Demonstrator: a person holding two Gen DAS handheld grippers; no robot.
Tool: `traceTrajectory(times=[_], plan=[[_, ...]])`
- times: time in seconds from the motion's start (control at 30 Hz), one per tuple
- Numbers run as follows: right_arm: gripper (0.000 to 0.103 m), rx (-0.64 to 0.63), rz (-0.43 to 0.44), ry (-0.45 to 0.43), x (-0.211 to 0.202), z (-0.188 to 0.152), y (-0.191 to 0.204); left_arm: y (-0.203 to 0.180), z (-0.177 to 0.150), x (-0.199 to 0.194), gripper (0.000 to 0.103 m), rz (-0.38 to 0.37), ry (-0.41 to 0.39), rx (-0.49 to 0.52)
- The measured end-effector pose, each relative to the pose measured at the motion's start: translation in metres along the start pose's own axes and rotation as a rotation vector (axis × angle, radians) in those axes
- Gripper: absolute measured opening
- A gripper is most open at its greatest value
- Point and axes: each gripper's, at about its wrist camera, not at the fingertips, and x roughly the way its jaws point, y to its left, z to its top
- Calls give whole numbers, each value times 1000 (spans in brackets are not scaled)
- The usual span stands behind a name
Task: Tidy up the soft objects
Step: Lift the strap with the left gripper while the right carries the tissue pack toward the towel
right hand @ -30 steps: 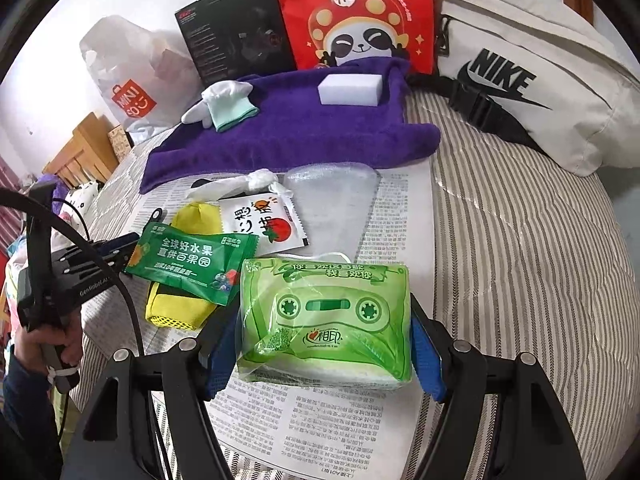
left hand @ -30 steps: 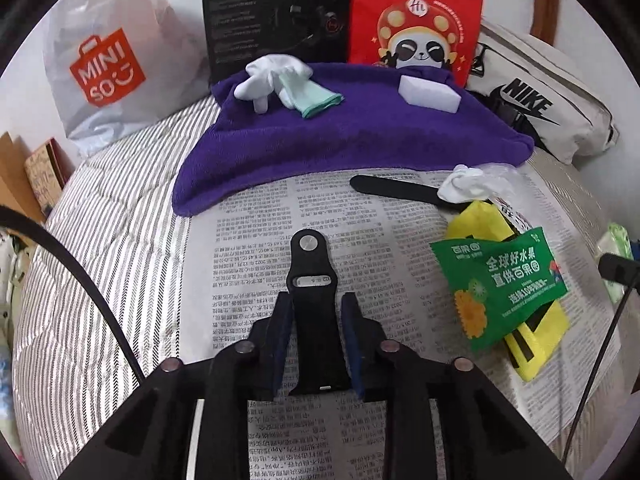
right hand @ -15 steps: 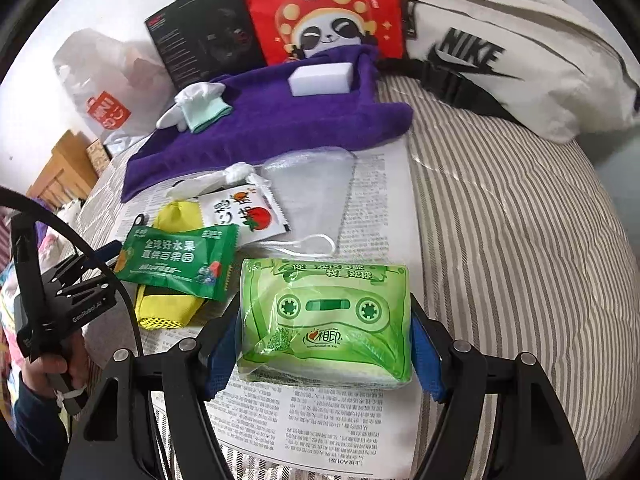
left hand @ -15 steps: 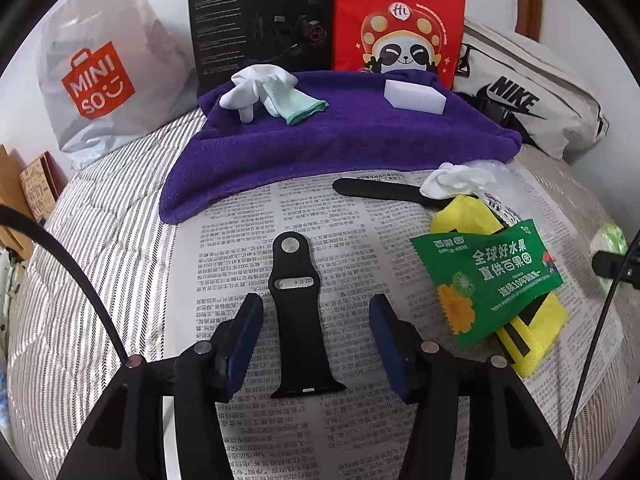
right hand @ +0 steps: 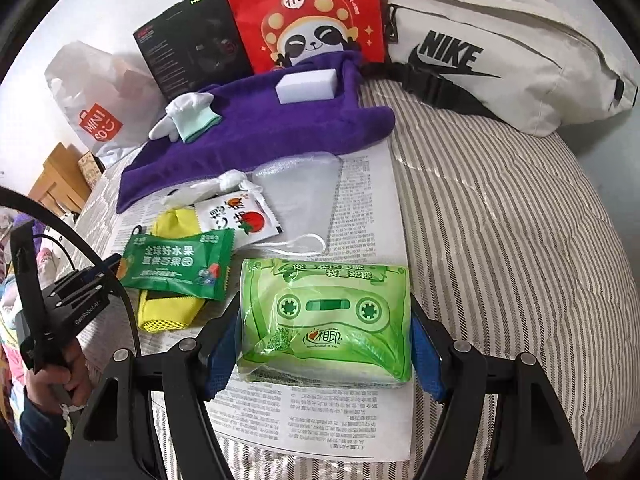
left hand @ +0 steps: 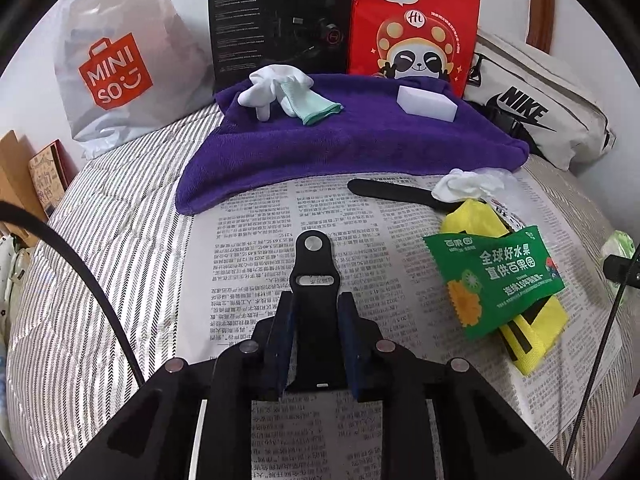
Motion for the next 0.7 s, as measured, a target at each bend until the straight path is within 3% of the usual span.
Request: traceTrajectory(times=[0.7], plan=[[73, -61, 34, -9, 2, 34, 22, 11, 14, -12, 20, -56, 57, -29]])
